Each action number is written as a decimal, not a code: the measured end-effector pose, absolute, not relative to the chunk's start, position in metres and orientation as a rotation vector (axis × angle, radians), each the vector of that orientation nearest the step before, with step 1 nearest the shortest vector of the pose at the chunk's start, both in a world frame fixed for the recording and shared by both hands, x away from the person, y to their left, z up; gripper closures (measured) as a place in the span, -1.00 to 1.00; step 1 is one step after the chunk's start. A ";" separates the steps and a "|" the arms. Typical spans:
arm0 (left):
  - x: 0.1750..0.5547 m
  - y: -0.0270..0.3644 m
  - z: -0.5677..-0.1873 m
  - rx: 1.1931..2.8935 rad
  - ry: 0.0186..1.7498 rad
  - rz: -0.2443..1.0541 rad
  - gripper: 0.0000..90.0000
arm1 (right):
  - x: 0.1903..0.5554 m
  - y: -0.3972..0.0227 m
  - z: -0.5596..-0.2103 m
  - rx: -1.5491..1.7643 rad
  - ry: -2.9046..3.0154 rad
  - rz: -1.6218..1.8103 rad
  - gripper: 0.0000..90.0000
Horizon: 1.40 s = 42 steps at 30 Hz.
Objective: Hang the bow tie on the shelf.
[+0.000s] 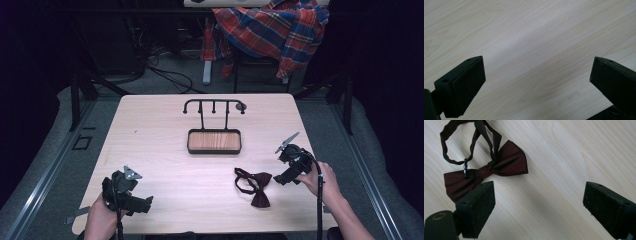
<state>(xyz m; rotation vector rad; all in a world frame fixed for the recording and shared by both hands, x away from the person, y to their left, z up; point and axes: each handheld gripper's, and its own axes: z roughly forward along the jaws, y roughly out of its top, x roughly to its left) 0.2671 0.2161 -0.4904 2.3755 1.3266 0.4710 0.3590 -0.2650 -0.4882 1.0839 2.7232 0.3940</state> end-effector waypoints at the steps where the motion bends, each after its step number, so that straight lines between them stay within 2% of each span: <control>1: 0.267 0.216 -0.491 2.375 1.327 0.470 -1.00 | 0.358 -0.264 -0.490 1.095 2.713 0.422 -0.76; 16: 0.267 0.216 -0.491 2.375 1.324 0.471 -1.00 | 0.359 -0.259 -0.487 1.036 2.741 0.396 -0.72; 29: 0.267 0.215 -0.491 2.381 1.327 0.472 -1.00 | 0.364 -0.229 -0.497 0.925 2.802 0.395 -0.71; 36: 0.267 0.215 -0.491 2.392 1.325 0.475 -1.00 | 0.369 -0.219 -0.506 0.912 2.823 0.373 -0.59; 39: 0.267 0.215 -0.491 2.394 1.327 0.475 -1.00 | 0.371 -0.212 -0.509 0.878 2.830 0.355 -0.42; 42: 0.267 0.214 -0.491 2.396 1.324 0.479 -1.00 | 0.373 -0.206 -0.512 0.856 2.820 0.342 -0.38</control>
